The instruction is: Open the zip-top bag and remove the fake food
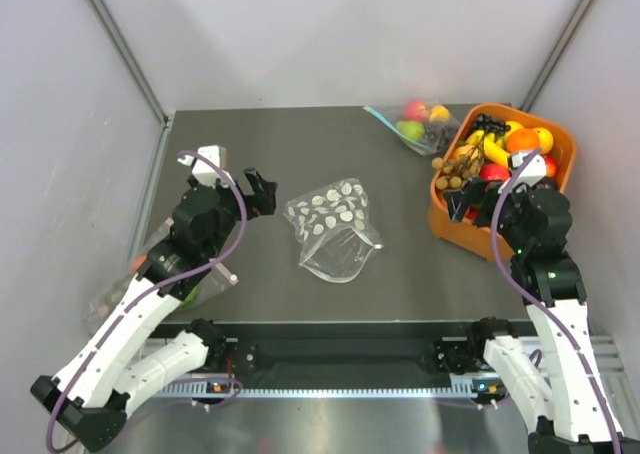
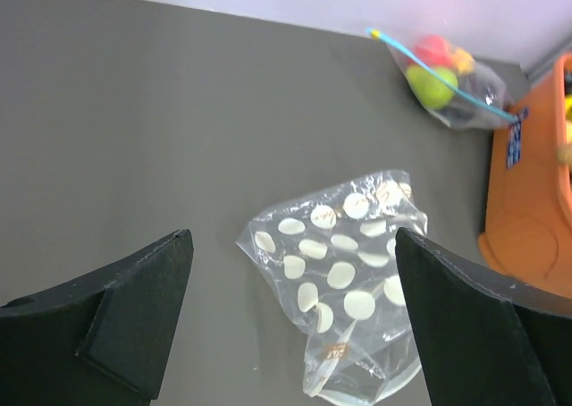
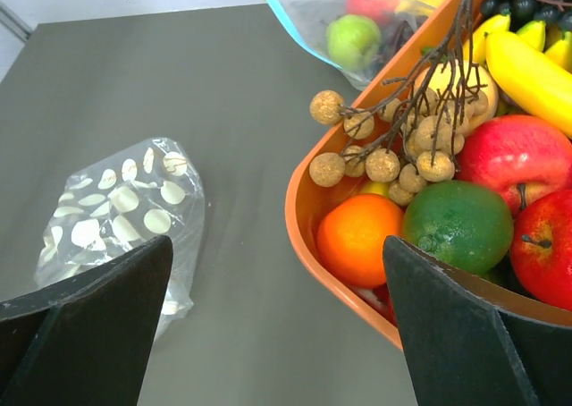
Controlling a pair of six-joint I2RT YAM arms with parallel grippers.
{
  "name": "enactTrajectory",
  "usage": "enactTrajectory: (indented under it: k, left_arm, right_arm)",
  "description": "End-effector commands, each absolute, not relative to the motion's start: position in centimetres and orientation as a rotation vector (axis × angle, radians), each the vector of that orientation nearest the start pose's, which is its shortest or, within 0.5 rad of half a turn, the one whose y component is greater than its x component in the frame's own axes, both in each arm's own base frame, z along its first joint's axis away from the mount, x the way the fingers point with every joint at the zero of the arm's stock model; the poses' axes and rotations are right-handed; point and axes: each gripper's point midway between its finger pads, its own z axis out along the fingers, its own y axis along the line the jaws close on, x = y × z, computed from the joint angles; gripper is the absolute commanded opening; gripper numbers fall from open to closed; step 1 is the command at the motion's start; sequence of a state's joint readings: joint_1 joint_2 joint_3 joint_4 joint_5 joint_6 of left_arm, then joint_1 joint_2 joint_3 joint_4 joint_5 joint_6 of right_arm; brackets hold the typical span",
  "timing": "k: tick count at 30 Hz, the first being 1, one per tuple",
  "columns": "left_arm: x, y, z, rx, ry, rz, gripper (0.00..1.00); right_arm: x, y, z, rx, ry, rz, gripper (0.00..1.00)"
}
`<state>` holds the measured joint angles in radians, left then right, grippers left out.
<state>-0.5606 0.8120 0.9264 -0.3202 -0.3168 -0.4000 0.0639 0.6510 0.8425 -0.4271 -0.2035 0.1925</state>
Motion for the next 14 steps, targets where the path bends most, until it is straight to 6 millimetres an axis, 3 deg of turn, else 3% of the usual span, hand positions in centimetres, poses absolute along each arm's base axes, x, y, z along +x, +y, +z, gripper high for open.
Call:
enactTrajectory:
  k: [1, 14]
  left_arm:
    - [27.6, -10.5, 32.2, -0.216, 1.734, -0.36, 0.99]
    - [26.4, -9.3, 33.5, -0.187, 1.729, -0.317, 0.99]
  right_arm:
    - [25.8, 6.9, 30.5, -0.08, 1.754, 0.396, 1.0]
    - [25.4, 7.4, 31.5, -0.117, 1.727, 0.422, 1.0]
